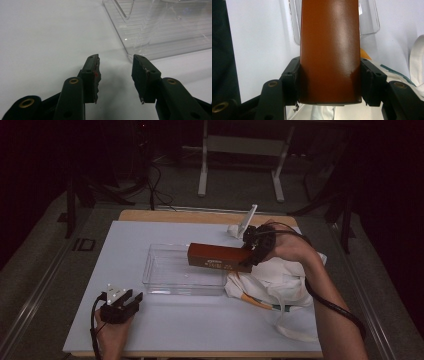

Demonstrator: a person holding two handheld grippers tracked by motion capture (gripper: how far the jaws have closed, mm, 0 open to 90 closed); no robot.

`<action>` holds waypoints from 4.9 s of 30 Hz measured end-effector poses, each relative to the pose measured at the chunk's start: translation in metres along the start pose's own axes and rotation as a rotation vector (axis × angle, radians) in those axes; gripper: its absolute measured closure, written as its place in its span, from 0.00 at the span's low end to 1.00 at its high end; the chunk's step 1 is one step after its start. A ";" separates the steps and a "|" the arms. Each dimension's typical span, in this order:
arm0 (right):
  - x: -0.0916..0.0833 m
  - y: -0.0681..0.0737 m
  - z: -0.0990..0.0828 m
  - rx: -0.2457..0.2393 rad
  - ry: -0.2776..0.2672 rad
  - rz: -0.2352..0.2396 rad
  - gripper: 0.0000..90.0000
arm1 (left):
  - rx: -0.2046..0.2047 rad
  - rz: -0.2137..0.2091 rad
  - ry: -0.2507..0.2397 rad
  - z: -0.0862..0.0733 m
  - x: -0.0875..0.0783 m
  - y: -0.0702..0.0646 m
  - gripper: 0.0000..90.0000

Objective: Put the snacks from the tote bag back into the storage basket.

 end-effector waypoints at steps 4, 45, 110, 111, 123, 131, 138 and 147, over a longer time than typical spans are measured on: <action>0.002 0.000 0.003 -0.009 0.008 0.001 0.48 | 0.000 0.001 -0.001 0.000 0.000 0.000 0.65; 0.022 0.007 0.035 -0.052 0.019 0.045 0.48 | -0.018 -0.010 -0.002 0.000 0.000 0.002 0.64; 0.056 0.023 0.072 -0.143 0.101 0.085 0.48 | -0.023 -0.015 -0.002 0.000 0.000 0.002 0.64; 0.056 0.023 0.072 -0.143 0.103 0.086 0.48 | -0.023 -0.015 -0.002 0.000 0.000 0.002 0.64; 0.058 0.023 0.074 -0.148 0.101 0.086 0.48 | -0.022 -0.014 -0.001 0.000 0.000 0.002 0.64; 0.061 0.024 0.076 -0.142 0.104 0.092 0.48 | -0.020 -0.015 -0.001 0.000 0.000 0.002 0.64; 0.063 0.024 0.077 -0.137 0.102 0.099 0.48 | -0.021 -0.014 -0.002 0.000 0.000 0.002 0.64; 0.067 0.024 0.077 -0.131 0.111 0.102 0.47 | -0.020 -0.014 -0.001 0.000 0.000 0.002 0.64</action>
Point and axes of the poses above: each handheld gripper's, and its own axes: x roughly forward along the jaws, z roughly out of its top, y roughly to its left, the point moved 10 cm from there along x, roughly forward along the jaws, and after that the axes turned 13 degrees about y, right-handed, at the moved point
